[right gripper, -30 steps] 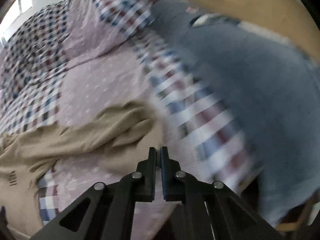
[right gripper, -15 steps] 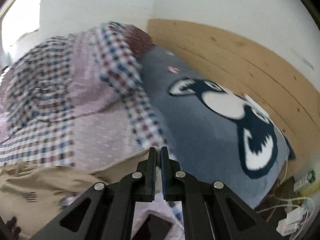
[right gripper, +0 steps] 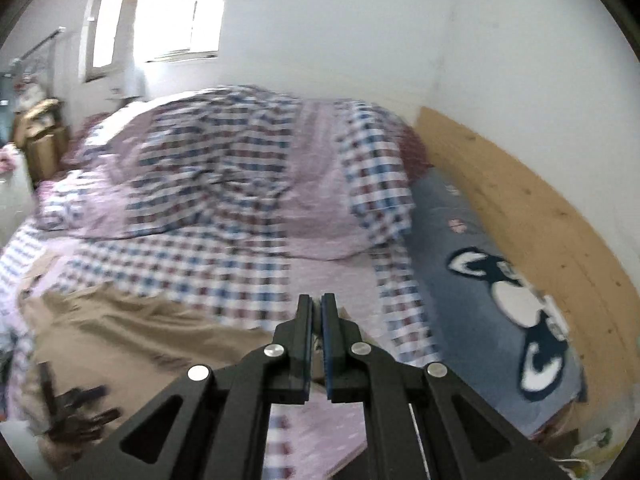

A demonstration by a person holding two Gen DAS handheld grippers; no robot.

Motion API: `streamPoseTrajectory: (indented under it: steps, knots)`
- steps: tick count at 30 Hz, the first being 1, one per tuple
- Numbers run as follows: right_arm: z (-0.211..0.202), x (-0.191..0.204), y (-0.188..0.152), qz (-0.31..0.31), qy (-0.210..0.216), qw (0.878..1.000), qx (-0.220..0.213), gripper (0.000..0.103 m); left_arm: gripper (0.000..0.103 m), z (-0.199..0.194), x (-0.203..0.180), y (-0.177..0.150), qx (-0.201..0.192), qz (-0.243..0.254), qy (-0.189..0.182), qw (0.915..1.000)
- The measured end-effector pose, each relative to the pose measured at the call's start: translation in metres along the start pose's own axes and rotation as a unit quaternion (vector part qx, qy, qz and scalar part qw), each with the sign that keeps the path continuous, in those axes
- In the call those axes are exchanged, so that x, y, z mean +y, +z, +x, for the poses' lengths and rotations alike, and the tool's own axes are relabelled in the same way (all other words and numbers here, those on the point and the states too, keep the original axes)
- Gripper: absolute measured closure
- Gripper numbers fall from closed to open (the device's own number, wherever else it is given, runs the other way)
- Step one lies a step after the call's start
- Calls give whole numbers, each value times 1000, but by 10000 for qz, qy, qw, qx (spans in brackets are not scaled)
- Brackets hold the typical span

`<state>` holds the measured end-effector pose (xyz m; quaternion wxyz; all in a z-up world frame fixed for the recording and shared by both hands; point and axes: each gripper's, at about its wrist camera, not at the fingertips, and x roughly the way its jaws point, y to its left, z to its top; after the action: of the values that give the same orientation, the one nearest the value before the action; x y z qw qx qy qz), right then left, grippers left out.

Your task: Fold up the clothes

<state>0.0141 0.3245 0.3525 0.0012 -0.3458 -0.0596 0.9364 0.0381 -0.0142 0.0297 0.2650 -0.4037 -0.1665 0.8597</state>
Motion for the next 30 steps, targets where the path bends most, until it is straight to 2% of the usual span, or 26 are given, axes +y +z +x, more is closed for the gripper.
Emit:
streamPoseTrajectory:
  steps: [5, 10, 12, 14, 15, 17, 20, 23, 24, 26, 27, 30]
  knots:
    - [-15, 15, -20, 754, 964, 9923, 167, 100, 17, -10, -3, 4, -124, -240, -442, 9987]
    - [-26, 21, -42, 1489, 1493, 9774, 172, 100, 17, -18, -10, 6, -208, -256, -778, 9964]
    - [-31, 32, -52, 1702, 1663, 9712, 108, 100, 17, -19, -8, 6, -157, -481, -1121, 9924]
    - [-31, 46, -61, 1829, 1720, 9679, 114, 100, 17, -15, 0, 5, 14, -1016, -1772, 9789]
    - [-30, 52, -65, 1884, 1756, 9662, 138, 100, 17, -12, 5, 3, 138, -1369, -2215, 9654]
    - [-27, 65, -75, 2058, 1855, 9607, 183, 100, 17, -5, 12, 1, 322, -1998, -3049, 9306]
    - [-21, 74, -94, 2504, 1934, 9484, 186, 100, 17, -2, 10, -6, 326, -2481, -3917, 8854]
    - [-9, 85, -111, 2828, 2037, 9368, 310, 100, 17, 6, -3, -19, 557, -2929, -4594, 8367]
    - [-4, 89, -115, 2900, 2065, 9338, 361, 100, 17, 9, -7, -25, 634, -3104, -4806, 8177]
    - [4, 96, -121, 2963, 2090, 9308, 457, 100, 17, 15, -16, -38, 766, -3547, -5227, 7714]
    - [5, 99, -124, 2966, 2079, 9310, 456, 100, 17, 16, -19, -41, 773, -3688, -5348, 7563]
    - [3, 107, -132, 2934, 2006, 9339, 390, 100, 17, 12, -26, -45, 701, -3988, -5563, 7256]
